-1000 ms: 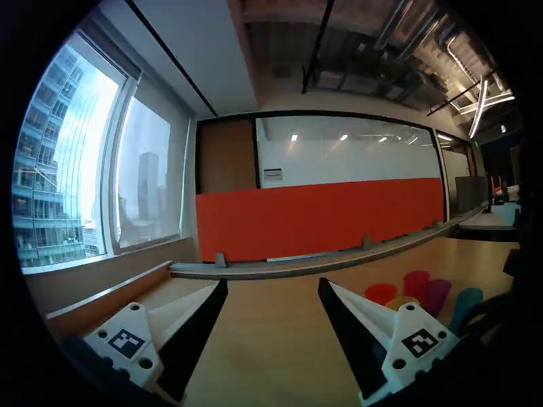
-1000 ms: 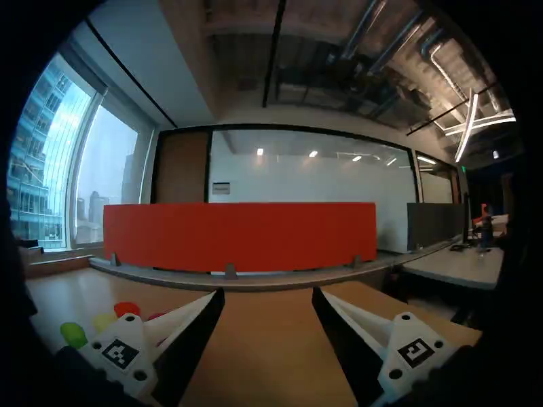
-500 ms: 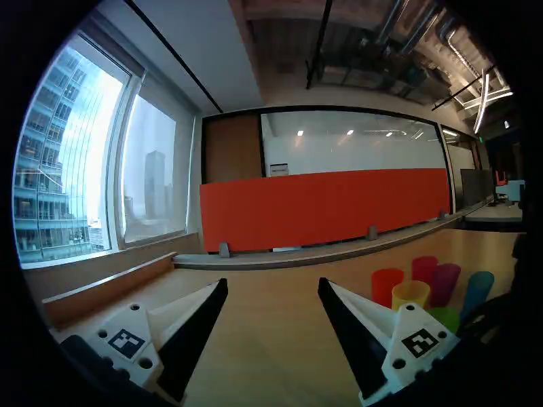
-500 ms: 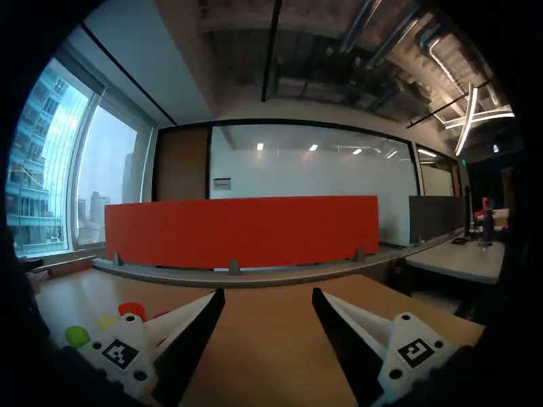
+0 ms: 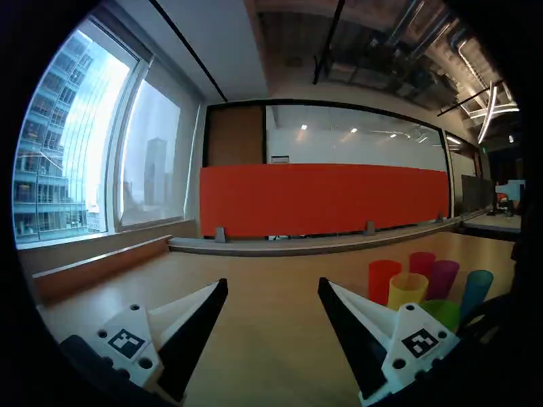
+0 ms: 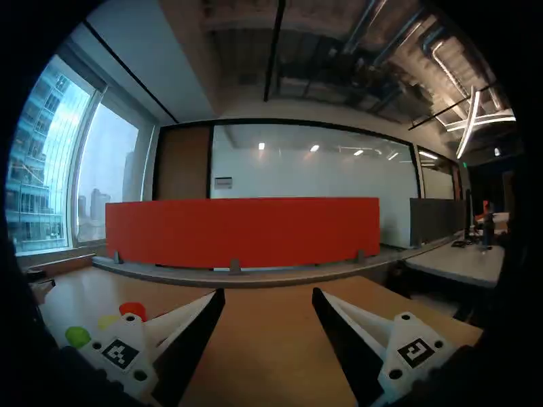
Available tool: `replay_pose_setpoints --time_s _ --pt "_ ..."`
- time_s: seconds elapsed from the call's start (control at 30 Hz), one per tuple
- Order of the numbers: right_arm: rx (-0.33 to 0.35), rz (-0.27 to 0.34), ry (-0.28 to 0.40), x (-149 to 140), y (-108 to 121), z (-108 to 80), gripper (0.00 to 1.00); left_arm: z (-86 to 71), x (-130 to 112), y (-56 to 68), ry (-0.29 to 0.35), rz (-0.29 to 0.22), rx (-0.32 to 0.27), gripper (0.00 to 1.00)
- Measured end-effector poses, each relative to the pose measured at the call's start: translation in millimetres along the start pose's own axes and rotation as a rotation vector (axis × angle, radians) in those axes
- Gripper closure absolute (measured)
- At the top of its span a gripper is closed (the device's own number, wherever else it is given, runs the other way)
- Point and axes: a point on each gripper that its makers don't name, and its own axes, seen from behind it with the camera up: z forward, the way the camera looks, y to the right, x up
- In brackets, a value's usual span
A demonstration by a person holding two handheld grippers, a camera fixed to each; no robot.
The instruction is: Pour water
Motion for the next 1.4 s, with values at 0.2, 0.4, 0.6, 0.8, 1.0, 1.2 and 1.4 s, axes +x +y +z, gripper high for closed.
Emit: replay_pose_setpoints --time_s 0.2,0.4,0.6,0.8,1.0,1.2,1.4 --pt "0.002 0.003 0.002 1.9 -0.6 -0.1 0.00 0.2 -3.9 5.0 -0.009 -0.014 -0.013 0.01" --pt "-0.003 0.010 0.003 1.5 1.7 0.1 0.00 1.1 -6.9 8.5 -0.023 -0.013 -0.027 0.01" --pt "-0.005 0.010 0.003 1.5 3.4 -0.9 0.00 1.7 -6.2 8.7 -0.022 -0.013 -0.032 0.01" --pt "-0.008 0.009 0.008 4.4 4.9 -2.8 0.00 1.7 -6.4 8.9 -0.022 -0.013 -0.032 0.01" --pt "-0.007 0.011 0.009 4.4 5.7 -3.0 0.00 1.9 -7.0 9.0 -0.022 -0.013 -0.033 0.01" --pt "-0.005 0.011 0.009 3.9 5.6 -2.0 0.00 1.3 -8.1 9.9 -0.023 -0.013 -0.038 0.01" --pt "-0.002 0.010 0.011 5.3 5.9 -0.4 0.00 0.5 -8.0 10.0 -0.024 -0.012 -0.039 0.01"
